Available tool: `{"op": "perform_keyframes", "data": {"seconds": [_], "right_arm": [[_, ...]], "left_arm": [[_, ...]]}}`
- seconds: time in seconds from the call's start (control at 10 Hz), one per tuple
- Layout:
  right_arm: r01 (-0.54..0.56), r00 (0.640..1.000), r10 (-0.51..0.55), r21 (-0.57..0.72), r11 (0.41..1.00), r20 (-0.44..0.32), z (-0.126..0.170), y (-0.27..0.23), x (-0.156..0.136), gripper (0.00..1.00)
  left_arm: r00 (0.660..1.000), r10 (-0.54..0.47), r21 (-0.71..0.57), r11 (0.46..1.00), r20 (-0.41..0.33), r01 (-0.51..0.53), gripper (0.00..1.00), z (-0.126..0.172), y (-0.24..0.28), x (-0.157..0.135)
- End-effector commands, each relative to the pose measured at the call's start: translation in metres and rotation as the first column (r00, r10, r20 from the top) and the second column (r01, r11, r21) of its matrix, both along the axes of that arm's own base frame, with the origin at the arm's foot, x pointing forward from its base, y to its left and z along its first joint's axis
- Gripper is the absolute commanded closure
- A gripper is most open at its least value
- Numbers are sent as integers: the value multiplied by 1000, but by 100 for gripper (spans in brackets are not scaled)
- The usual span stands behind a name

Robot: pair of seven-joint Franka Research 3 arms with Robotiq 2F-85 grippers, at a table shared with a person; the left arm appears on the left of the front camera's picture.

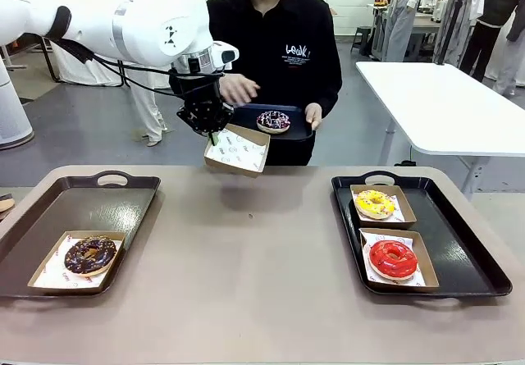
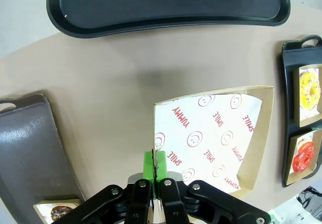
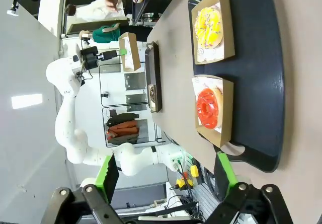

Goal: Individually package the donuts and arrange them on the tray.
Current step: Place the picked Paper togo box on the Handle tray while simultaneously picking up another Paper togo box from the table with the other hand.

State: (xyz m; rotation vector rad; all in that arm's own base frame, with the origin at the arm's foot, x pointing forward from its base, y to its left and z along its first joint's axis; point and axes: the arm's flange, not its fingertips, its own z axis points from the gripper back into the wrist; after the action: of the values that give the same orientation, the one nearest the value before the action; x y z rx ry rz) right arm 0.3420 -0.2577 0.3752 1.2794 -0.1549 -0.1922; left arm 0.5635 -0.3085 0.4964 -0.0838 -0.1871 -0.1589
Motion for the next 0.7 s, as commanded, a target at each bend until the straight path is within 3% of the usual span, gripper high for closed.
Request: {"op": "perform_keyframes", "data": {"seconds": [0.0, 0.6], "right_arm": [[-23, 1000, 23, -2, 1000, 17, -1, -4, 0, 0], [-1, 1000, 1, 0, 1000, -2, -3, -1, 1, 0]], "left_arm": [[999, 47, 44, 998, -9, -47, 100, -2, -8, 7], [1000, 21, 16, 1000, -13, -21, 100, -4, -1, 4]]}}
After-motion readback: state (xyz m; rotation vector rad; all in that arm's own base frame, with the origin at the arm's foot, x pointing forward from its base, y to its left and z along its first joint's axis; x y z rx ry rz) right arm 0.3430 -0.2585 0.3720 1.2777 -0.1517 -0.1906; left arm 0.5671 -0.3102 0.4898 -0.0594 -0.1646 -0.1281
